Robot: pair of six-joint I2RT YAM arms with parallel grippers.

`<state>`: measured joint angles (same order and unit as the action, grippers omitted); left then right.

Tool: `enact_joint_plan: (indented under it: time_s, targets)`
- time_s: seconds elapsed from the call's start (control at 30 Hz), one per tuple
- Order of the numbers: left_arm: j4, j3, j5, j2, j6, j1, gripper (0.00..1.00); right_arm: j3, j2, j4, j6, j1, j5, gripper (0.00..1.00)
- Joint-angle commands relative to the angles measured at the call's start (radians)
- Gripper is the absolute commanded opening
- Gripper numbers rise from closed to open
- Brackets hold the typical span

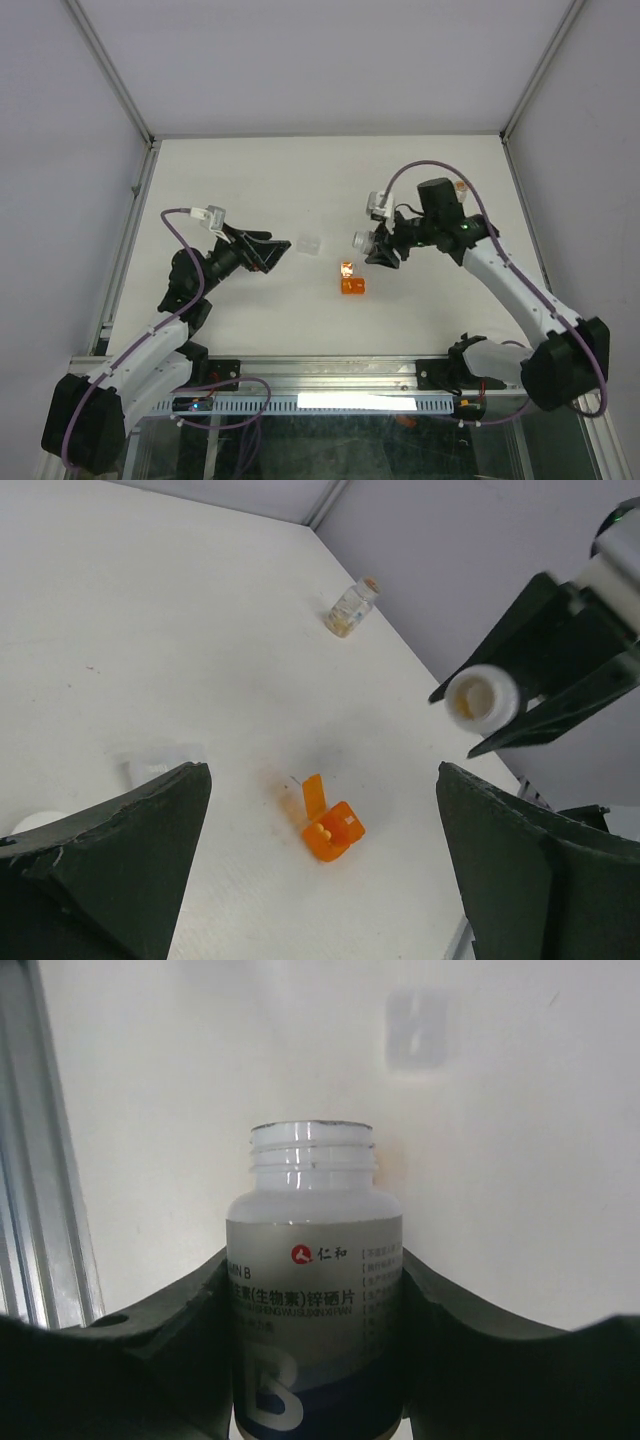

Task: Sort the pills into containers
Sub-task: Pour the pill into the pill container.

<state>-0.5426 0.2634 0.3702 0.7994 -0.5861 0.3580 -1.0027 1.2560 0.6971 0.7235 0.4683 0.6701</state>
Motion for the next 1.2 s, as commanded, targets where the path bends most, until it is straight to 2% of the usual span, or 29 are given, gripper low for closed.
enact_joint_plan:
  time_s: [0.0,0.03,0.07,0.1,0.13,0.2,0.23,0.27,0.33,0.4,0.57,0.7,0.77,0.83,0.93,1.17]
  targets:
    - [-0.109,0.041,0.055,0.038,-0.089,-0.008,0.99,0.023,-0.208,-0.441,-0.207,-0.106,0.436,0.0]
    - [-0.109,0.054,0.066,0.052,-0.11,-0.007,0.99,0.005,-0.213,-0.544,-0.32,-0.125,0.469,0.0]
    - [-0.105,0.067,0.074,0.065,-0.122,-0.008,0.99,-0.018,-0.207,-0.661,-0.32,-0.138,0.469,0.0]
    - [-0.095,0.084,0.083,0.081,-0.133,-0.008,0.99,-0.013,-0.203,-0.863,-0.637,-0.152,0.495,0.0]
    - [-0.081,0.102,0.093,0.095,-0.144,-0.007,0.99,0.017,-0.197,-1.122,-0.864,-0.165,0.5,0.0]
    - [-0.033,0.143,0.115,0.125,-0.161,-0.008,0.99,0.107,-0.157,-1.766,-1.343,-0.199,0.445,0.0]
    - [0.001,0.167,0.126,0.134,-0.162,-0.008,0.99,0.121,-0.128,-2.01,-1.541,-0.215,0.391,0.0]
    - [0.043,0.196,0.134,0.14,-0.157,-0.008,0.99,0.116,-0.105,-2.168,-1.698,-0.227,0.353,0.0]
    - [0.164,0.238,0.127,0.14,-0.129,-0.007,0.99,0.121,-0.109,-2.282,-1.805,-0.24,0.352,0.0]
    - [0.288,0.281,0.099,0.132,-0.078,-0.008,0.99,0.188,-0.182,-2.219,-1.735,-0.252,0.35,0.0]
    - [0.582,0.377,-0.081,0.151,0.018,-0.006,0.93,0.388,-0.431,-1.876,-1.362,-0.255,0.343,0.0]
    - [0.694,0.435,-0.2,0.23,0.048,0.011,0.79,0.444,-0.477,-1.782,-1.292,-0.266,0.445,0.0]
    - [0.734,0.465,-0.285,0.274,0.071,0.049,0.76,0.446,-0.478,-1.731,-1.255,-0.271,0.489,0.0]
    - [0.777,0.5,-0.392,0.324,0.1,0.104,0.76,0.446,-0.476,-1.663,-1.226,-0.272,0.511,0.0]
    - [0.822,0.547,-0.505,0.408,0.133,0.152,0.76,0.46,-0.464,-1.647,-1.201,-0.274,0.54,0.0]
    - [0.812,0.573,-0.525,0.536,0.176,0.157,0.76,0.454,-0.411,-1.605,-1.176,-0.278,0.59,0.0]
